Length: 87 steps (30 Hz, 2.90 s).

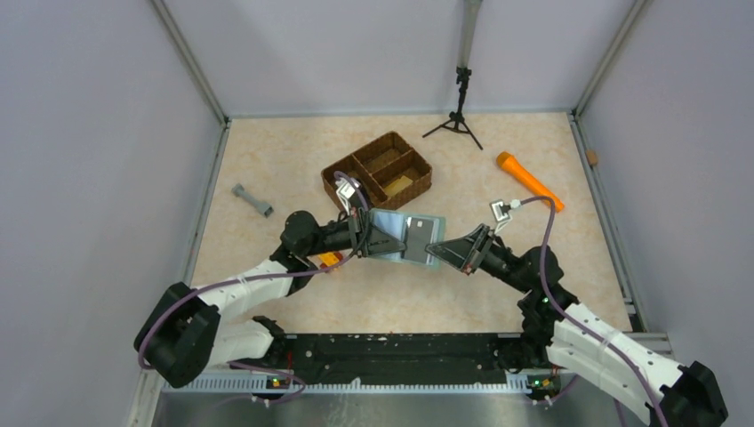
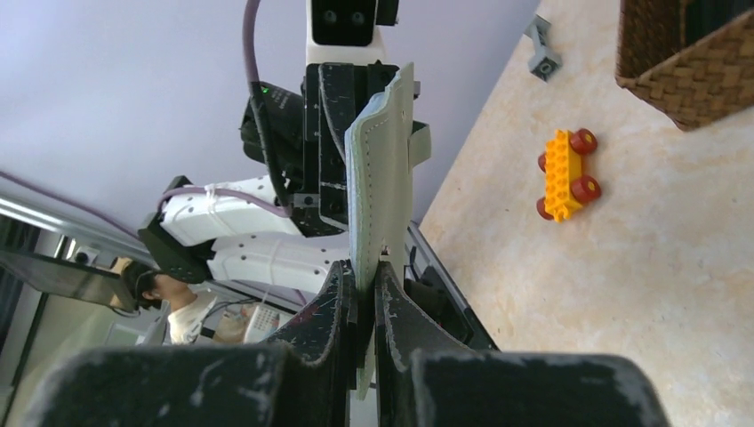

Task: Take the credit cards out of the card holder
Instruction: Remove the credit card from the card holder.

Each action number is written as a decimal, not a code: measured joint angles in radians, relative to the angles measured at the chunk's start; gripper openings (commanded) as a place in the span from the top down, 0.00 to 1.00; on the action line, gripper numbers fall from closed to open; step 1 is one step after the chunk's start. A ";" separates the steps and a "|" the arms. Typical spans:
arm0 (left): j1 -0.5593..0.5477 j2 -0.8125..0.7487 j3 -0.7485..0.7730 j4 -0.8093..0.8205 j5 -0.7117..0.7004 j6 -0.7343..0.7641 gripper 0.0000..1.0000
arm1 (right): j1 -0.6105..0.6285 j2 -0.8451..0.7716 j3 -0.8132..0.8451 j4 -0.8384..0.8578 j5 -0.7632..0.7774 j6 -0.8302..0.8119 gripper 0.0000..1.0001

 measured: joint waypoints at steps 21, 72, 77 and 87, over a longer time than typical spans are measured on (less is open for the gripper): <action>-0.027 -0.096 -0.002 -0.003 0.014 0.004 1.00 | 0.005 -0.012 -0.015 0.087 -0.042 0.025 0.95; -0.025 -0.113 -0.010 -0.195 -0.027 0.090 1.00 | -0.001 -0.085 -0.019 -0.051 -0.038 -0.002 0.98; -0.001 -0.139 -0.024 -0.233 -0.027 0.111 1.00 | -0.007 -0.098 -0.019 -0.092 -0.030 -0.019 1.00; 0.066 -0.230 -0.038 -0.396 -0.068 0.179 1.00 | -0.009 -0.164 -0.004 -0.272 0.062 -0.090 1.00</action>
